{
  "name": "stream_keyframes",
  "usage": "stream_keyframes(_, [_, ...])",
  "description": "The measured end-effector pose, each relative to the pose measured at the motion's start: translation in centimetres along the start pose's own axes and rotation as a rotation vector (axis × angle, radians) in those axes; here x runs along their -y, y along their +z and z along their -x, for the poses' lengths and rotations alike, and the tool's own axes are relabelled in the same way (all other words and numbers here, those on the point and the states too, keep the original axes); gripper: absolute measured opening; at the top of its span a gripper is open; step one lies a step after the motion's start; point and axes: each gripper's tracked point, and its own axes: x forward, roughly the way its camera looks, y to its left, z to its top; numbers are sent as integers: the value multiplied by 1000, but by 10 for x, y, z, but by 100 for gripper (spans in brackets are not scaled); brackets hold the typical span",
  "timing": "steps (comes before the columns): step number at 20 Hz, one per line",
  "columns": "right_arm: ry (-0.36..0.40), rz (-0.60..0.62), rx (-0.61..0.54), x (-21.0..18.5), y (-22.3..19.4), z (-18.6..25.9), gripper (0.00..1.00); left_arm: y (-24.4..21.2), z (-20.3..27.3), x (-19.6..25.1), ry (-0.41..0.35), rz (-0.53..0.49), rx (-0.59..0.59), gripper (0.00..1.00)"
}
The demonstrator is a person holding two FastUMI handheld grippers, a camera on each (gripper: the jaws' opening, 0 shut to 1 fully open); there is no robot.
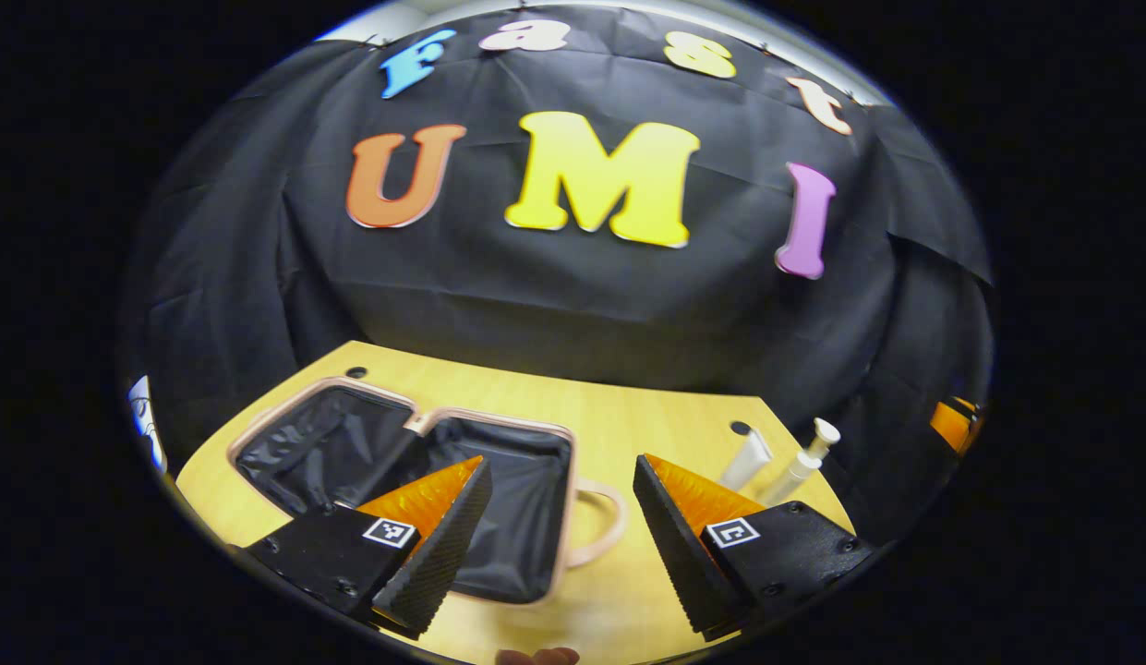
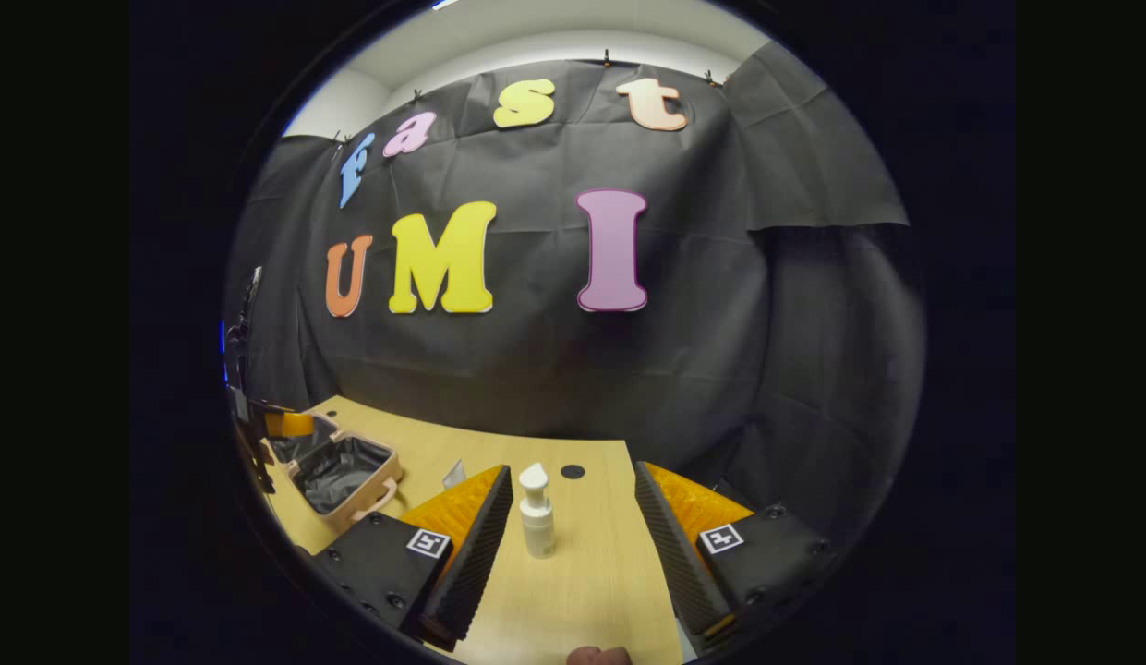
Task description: First open the suitcase, pack the skin care products into it, and then close the suitcase.
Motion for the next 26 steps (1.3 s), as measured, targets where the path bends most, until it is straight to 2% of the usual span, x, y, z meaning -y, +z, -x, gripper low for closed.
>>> stream_keyframes(4, [2,32,-27,17,-10,15,78,-43,-35,87,-135,-59,-63,98])
stream_keyframes(7, [-20,50,-52,38,-19,23,79,-68,-65,121,-175,-53,-111,99])
stream_keyframes(11, [-63,15,-83,65,-28,21,79,-94,-111,147,-206,-46,-155,99])
stream_keyframes(18, [-77,13,-123,70,-44,7,79,-122,-161,159,-206,-13,-197,99])
stream_keyframes(20, [-79,5,-138,69,-50,3,80,-125,-168,160,-206,-32,-197,93])
stream_keyframes(22, [-75,-3,-153,67,-58,-2,77,-129,-172,156,-195,-50,-207,81])
stream_keyframes(23, [-73,-3,-161,66,-61,-5,78,-129,-174,154,-189,-52,-205,81])
stream_keyframes(24, [-67,-7,-163,64,-62,-7,79,-130,-177,152,-182,-54,-204,70])
stream_keyframes(26, [-51,-8,-166,58,-64,-10,79,-128,-178,150,-181,-63,-206,55])
